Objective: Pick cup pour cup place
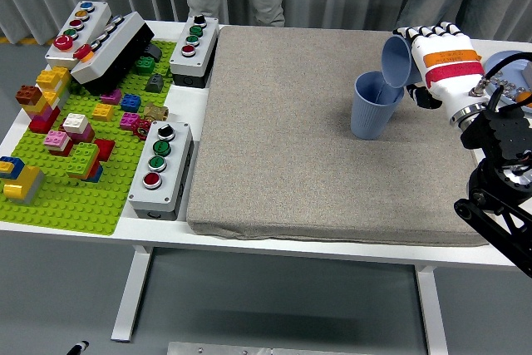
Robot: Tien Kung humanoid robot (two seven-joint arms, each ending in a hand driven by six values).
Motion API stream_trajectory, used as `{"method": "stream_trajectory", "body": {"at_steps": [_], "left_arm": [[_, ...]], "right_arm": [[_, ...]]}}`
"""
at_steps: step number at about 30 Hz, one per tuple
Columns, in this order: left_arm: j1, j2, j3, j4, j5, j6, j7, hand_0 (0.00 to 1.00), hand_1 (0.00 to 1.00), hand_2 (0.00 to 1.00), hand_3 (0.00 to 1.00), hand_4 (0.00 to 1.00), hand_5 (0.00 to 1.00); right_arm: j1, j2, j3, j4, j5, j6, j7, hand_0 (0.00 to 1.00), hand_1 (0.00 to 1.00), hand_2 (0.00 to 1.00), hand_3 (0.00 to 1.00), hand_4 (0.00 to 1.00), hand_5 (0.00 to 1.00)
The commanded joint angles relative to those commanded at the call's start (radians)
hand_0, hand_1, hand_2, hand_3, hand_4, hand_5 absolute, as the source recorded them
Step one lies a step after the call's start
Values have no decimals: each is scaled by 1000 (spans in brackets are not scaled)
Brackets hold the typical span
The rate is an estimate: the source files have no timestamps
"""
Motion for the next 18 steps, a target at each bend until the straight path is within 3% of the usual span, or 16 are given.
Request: {"method": "stream_trajectory", "body": {"at_steps": [6,18], "left_arm": [[1,0,0,0,-1,0,0,839,809,885,806,648,998],[4,0,-1,0,1,0,1,838,809,885,807,647,998]], "right_arm": [[13,-23,-35,5,8,7,-3,895,747,657,658,798,160],[16,-21,-45,7,3,12,-8,896,748,662,657,795,149]]}}
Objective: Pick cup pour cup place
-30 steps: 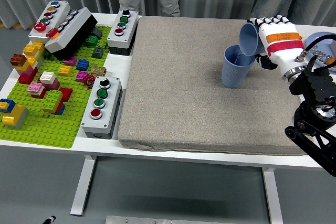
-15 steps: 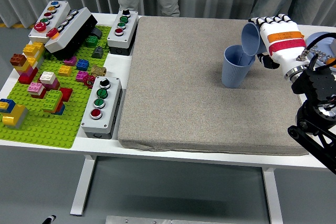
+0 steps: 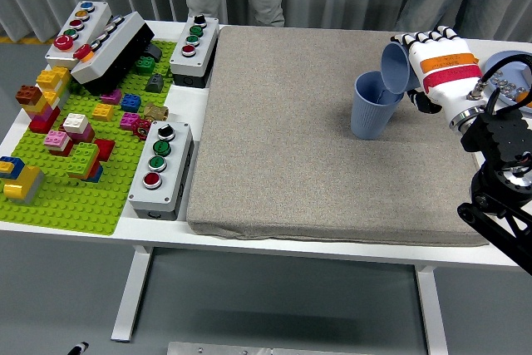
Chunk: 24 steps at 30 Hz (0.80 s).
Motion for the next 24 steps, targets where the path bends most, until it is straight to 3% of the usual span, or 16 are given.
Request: {"method": "stream_trajectory", "body": {"at_steps": [16,24], "left_arm": [[1,0,0,0,-1,0,0,838,810,885,807,647,998],[1,-1,-1,0,0,-1,0,838,810,885,807,647,998]], "right_arm": [[0,1,9,-3,13,-3,-1,897,749,661,656,789,140],[-11,19,34,-12,105,-48,15,898,749,661,655,786,132]]}}
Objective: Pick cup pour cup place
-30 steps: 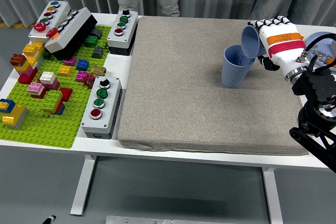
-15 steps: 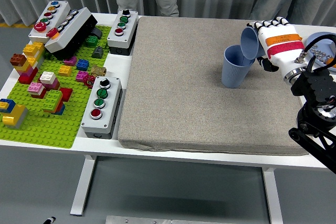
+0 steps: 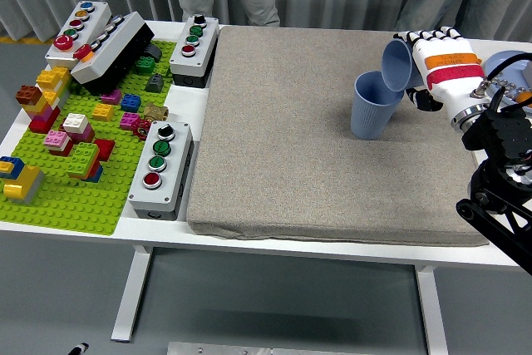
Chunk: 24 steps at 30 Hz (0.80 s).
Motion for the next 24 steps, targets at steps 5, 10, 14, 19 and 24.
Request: {"method": "stream_trajectory", "body": {"at_steps": [5,10,14,19,24], "left_arm": [[-1,-1,-4,0,4,0,1,838,810,885,807,646,998],[-2,-3,-7,0,5,0,1,838,809,885,807,646,998],[-2,-4,-8,0,7,0,1,838,810,885,807,646,998],[-2,-5,-9,0,8,0,1,838,810,885,807,645,998],[-2,-7,-8,0,7,0,2,838,810,885,807,645,998]], "right_arm": [[-8,17,38,6,54,-44,17,897,748,660,656,784,135],[-19,27,82,1,113,-70,34,895,748,660,655,785,140],[-36,44,128,-7,228,-115,77,893,748,660,662,782,143],[-64,69,192,-24,427,-202,191,889,747,660,693,783,143],[-88,82,274,-43,626,-207,336,889,747,660,693,783,143]]}}
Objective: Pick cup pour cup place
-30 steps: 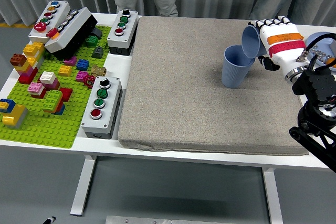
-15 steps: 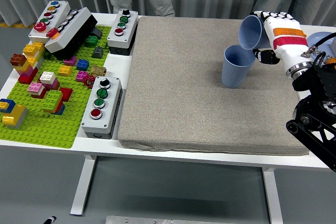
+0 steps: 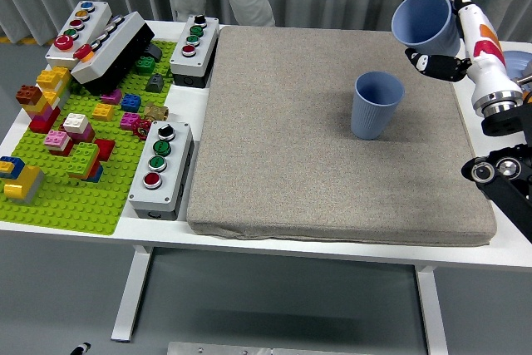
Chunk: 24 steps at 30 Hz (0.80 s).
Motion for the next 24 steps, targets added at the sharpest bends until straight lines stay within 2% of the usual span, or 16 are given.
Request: {"method": "stream_trajectory", "body": {"at_steps": [2,9,16,24], "left_arm": [[1,-1,1,0,-1,0,0,838,811,885,809,645,998],[4,-2,3,0,0,-1,2,838,811,886,807,645,998],[5,-2,6,0,-1,0,1,838,811,886,808,643,998],[3,-4,9,0,0,-2,1,837,811,886,808,643,998]], "right_arm": [[-11,3,44,-7,85,30,49,886,745,661,711,782,154],[-42,15,127,-27,377,89,102,882,746,662,708,784,156],[-83,36,177,-55,669,105,122,883,746,665,702,783,156],[-127,46,186,-97,693,115,157,884,745,669,699,785,156]]}}
